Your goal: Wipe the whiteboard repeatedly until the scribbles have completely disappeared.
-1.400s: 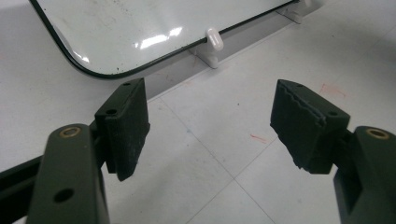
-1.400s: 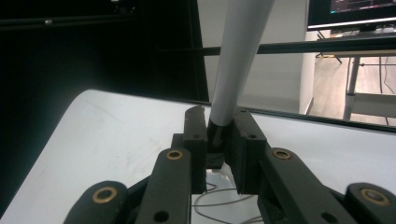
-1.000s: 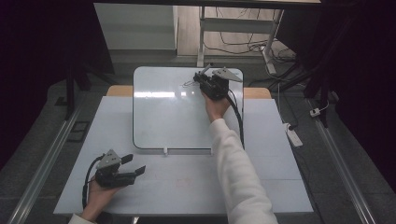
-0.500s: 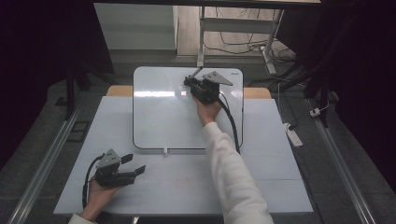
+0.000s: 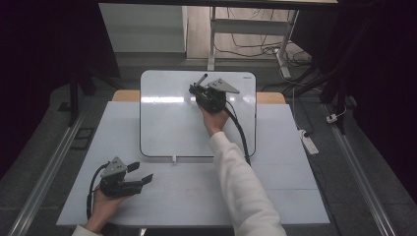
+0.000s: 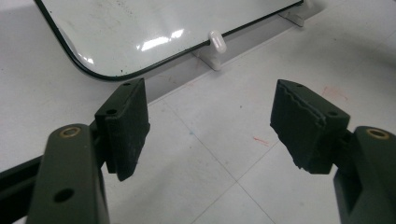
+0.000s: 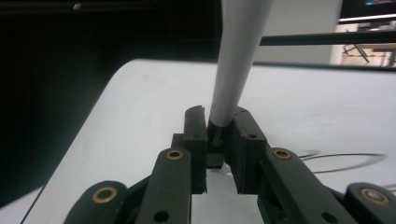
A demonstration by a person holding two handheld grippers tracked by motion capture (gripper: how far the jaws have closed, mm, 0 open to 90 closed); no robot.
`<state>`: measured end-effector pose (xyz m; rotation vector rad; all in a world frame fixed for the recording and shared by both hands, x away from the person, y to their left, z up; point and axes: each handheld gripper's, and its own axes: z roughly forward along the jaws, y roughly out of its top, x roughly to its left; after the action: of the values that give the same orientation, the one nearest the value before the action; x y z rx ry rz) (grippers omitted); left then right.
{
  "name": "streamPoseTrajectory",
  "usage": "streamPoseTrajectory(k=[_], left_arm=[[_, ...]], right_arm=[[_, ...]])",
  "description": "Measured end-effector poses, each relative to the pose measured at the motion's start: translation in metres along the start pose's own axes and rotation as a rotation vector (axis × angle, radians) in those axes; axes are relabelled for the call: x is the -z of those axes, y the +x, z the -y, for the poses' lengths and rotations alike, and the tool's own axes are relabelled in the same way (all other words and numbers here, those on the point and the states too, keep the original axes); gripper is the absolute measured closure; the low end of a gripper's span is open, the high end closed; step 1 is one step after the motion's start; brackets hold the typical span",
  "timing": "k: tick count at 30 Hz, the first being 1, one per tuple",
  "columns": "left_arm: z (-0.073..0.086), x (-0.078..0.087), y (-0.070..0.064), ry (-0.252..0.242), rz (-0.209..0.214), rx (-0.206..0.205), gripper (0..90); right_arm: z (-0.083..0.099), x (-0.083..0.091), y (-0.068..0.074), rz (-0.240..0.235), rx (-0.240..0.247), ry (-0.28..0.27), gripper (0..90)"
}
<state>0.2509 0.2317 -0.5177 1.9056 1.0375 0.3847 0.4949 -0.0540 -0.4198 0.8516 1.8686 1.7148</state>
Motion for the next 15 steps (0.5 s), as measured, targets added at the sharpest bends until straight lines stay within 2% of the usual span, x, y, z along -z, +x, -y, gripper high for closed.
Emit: streamPoseTrajectory(k=[2, 4, 6, 8, 12, 15], left_arm=[[0.000, 0.000, 0.000, 0.001, -0.001, 0.000, 28.8], [0.000, 0.000, -0.001, 0.000, -0.001, -0.003, 28.8], [0.000, 0.000, -0.001, 0.000, 0.000, 0.000, 28.8], [0.000, 0.000, 0.000, 0.001, 0.001, 0.001, 28.8], [0.000, 0.000, 0.000, 0.001, -0.001, -0.001, 28.8], [0.000, 0.001, 0.000, -0.002, -0.002, 0.001, 28.8]], right_arm=[[0.000, 0.000, -0.001, -0.004, -0.002, 0.001, 77.6], [-0.003, 0.004, -0.007, 0.023, -0.006, -0.008, 77.6], [-0.005, 0.006, -0.013, 0.028, -0.036, -0.021, 77.6], [-0.003, 0.004, -0.009, 0.024, -0.033, -0.022, 77.6], [0.003, -0.004, 0.004, -0.020, -0.029, -0.012, 77.6], [0.003, -0.004, 0.002, -0.026, -0.030, -0.008, 77.6]])
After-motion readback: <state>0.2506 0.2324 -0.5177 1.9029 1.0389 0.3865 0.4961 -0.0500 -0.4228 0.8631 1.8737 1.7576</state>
